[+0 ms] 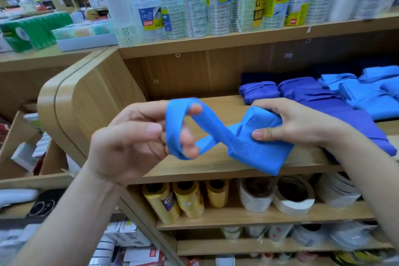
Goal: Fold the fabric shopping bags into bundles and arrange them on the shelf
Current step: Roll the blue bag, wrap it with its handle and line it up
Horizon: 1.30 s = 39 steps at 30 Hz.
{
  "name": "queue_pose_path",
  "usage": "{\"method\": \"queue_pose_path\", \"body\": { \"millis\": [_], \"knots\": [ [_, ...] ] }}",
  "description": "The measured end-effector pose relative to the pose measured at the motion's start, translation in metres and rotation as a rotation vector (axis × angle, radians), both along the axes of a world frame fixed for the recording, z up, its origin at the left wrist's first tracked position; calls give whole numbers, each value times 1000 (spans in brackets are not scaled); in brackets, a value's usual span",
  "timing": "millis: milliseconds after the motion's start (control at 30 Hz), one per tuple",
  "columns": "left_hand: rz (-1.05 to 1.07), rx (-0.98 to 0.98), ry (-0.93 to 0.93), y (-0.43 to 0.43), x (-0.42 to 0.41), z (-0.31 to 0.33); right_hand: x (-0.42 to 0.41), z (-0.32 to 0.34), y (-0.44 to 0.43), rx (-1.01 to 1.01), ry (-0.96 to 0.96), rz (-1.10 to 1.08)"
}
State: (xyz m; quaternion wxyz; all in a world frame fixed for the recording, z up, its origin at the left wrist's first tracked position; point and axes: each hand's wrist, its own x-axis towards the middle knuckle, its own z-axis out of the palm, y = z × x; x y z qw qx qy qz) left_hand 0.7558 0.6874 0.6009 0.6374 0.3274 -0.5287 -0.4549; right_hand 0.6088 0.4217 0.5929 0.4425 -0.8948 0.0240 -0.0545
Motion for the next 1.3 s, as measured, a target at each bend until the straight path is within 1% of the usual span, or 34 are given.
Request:
{"method": "queue_pose_path", "body": {
  "millis": [67, 100, 167, 233, 300, 333, 400, 500, 567, 600, 667, 733, 767, 833, 900, 967, 1000, 1033, 1100, 1133, 1167, 1200, 1233, 1267, 1300],
  "knots": [
    [-69, 15, 190, -7, 1, 3, -2, 3, 8, -55, -32, -2],
    [-65, 37, 219, -9, 1, 4, -3, 6, 13, -128, -36, -13],
    [72, 121, 130, -13, 2, 5, -8, 13, 26, -368, -38, -46],
    [201, 179, 57, -18, 2, 7, -13, 19, 38, -619, -63, -32],
    [240, 212, 18, -24, 2, 11, -17, 22, 50, -860, -83, 0],
    [243, 232, -18, -28, -1, 14, -17, 24, 53, -942, -76, 3],
    [219, 273, -97, -38, -9, 20, -13, 26, 57, -1026, -48, -15],
    [112, 256, -131, -54, -25, 28, -4, 26, 59, -984, -72, -2],
    [158, 214, -65, -56, -26, 32, -1, 23, 58, -921, -82, -1],
    [197, 179, 2, -55, -23, 32, -1, 21, 56, -869, -83, -16],
    [223, 94, 191, -49, -18, 30, -1, 16, 50, -659, -137, -44],
    [235, 53, 377, -41, -18, 21, -1, 11, 44, -446, -199, -33],
    [258, 57, 423, -38, -18, 15, -2, 10, 42, -376, -188, -9],
    [355, 121, 404, -32, -16, 7, -4, 11, 40, -221, -93, 49],
    [507, 216, 271, -23, -5, 4, -8, 15, 36, -73, 58, 112],
    [682, 247, 39, -10, 11, 6, -11, 20, 31, -29, 157, 189],
    [758, 241, -161, -5, 16, 11, -12, 22, 29, -22, 188, 222],
    [802, 222, -431, -2, 16, 18, -12, 24, 27, -13, 219, 248],
    [710, 178, -998, -9, 7, 30, -11, 26, 25, 11, 285, 297],
    [640, 173, -1245, -16, 0, 33, -9, 27, 25, 20, 312, 331],
    [579, 163, -1430, -25, -5, 34, -8, 27, 25, 32, 335, 368],
    [528, 164, -1535, -33, -9, 34, -7, 26, 25, 44, 351, 403],
    [477, 190, -1545, -39, -10, 36, -7, 24, 25, 55, 355, 429],
    [421, 228, -1450, -42, -10, 38, -7, 22, 23, 71, 348, 442],
    [369, 257, -1236, -42, -7, 39, -8, 19, 21, 92, 332, 444]
  ]
}}
